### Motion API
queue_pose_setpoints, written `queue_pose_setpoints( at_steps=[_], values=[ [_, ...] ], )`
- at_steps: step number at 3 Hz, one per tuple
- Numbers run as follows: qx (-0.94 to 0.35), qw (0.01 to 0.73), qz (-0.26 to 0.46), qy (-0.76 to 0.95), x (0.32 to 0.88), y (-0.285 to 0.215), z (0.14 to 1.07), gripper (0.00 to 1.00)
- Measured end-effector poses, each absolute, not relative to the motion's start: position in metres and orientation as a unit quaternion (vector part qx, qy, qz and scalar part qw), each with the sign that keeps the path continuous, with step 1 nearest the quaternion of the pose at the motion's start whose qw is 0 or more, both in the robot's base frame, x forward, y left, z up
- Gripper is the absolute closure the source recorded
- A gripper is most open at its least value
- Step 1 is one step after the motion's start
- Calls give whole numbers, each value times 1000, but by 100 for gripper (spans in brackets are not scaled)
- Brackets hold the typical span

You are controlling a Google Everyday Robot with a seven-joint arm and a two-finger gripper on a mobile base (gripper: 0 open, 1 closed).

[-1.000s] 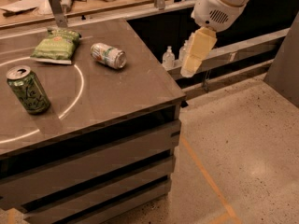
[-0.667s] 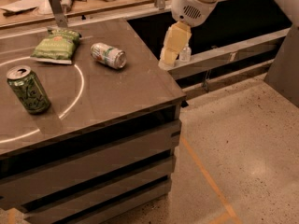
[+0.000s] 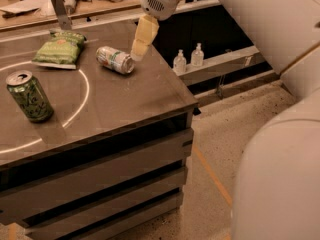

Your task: Place 7up can upright

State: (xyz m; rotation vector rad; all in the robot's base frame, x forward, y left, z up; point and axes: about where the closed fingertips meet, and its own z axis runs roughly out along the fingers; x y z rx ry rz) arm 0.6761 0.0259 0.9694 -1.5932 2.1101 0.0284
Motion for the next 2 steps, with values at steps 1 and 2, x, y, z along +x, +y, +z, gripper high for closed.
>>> queue_pose_setpoints(
  at_steps=[1, 2],
  values=[
    [-575, 231, 26, 785, 694, 76, 959, 0],
    [-575, 231, 26, 784, 695, 76, 959, 0]
  ],
)
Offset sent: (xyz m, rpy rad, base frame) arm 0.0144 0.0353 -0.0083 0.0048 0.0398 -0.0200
